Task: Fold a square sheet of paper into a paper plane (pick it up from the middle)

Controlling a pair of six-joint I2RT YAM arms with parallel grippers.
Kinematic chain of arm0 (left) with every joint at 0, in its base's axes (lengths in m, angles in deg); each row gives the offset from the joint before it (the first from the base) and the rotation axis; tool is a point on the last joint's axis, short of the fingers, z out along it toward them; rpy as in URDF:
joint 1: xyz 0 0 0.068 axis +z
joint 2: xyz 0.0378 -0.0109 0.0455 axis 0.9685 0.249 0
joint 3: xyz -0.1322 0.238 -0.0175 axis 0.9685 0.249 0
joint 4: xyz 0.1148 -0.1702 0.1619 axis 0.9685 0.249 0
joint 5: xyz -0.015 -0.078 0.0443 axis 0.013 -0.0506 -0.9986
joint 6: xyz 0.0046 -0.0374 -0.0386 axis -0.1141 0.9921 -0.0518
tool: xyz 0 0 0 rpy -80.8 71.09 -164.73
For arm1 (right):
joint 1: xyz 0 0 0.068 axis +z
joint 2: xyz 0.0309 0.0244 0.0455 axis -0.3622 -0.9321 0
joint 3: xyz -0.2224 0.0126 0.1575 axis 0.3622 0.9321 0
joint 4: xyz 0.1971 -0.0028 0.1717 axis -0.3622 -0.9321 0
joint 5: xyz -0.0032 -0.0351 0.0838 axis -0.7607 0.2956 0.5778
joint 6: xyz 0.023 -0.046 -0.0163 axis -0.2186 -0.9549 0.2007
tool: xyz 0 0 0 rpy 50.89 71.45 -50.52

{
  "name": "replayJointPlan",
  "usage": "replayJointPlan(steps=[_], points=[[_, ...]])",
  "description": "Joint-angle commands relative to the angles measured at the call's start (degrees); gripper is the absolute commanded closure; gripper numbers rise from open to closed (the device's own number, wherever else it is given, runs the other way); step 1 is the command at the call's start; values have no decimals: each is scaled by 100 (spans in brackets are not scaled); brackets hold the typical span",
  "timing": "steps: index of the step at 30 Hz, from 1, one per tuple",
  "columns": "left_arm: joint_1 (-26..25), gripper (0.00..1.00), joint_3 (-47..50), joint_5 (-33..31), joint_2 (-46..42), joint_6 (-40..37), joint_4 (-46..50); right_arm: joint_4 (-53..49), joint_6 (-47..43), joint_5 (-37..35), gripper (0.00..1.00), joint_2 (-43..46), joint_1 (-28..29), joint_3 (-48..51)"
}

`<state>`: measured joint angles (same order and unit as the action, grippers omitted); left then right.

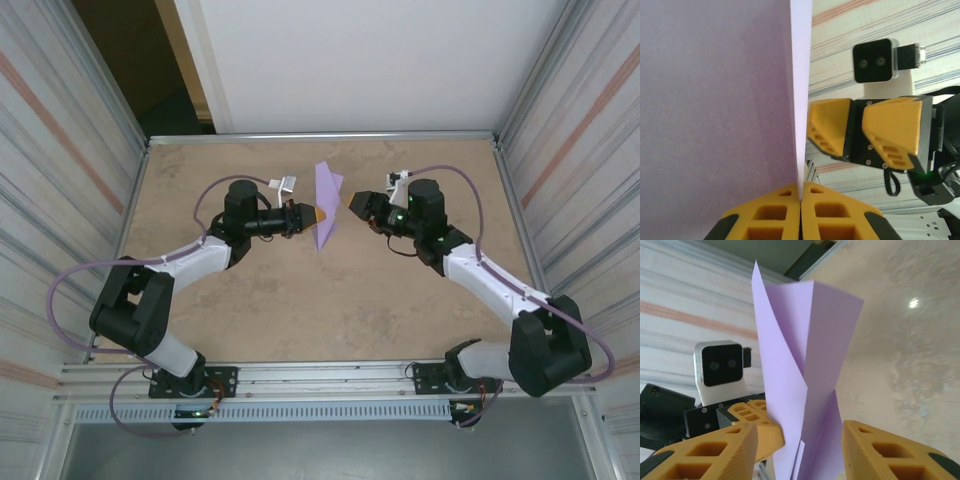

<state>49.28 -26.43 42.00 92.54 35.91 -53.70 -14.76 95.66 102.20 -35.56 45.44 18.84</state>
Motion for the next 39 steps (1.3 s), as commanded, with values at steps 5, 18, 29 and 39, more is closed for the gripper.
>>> replayJointPlan(steps=[5,18,29,39], points=[[41,93,-699,-693,-356,-1740,2535,-1480,-773,-1071,48,623,-149,120],[-1203,93,-3383,-6935,710,-4451,7510,-2392,-1093,-1928,41,1218,-270,417],[-1783,93,-4758,-9382,2914,-4327,8764,-2811,-921,-2239,41,1757,-619,812],[-2167,89,-5355,-9731,4338,-4233,9194,-2826,-801,-2151,40,1789,-798,973]])
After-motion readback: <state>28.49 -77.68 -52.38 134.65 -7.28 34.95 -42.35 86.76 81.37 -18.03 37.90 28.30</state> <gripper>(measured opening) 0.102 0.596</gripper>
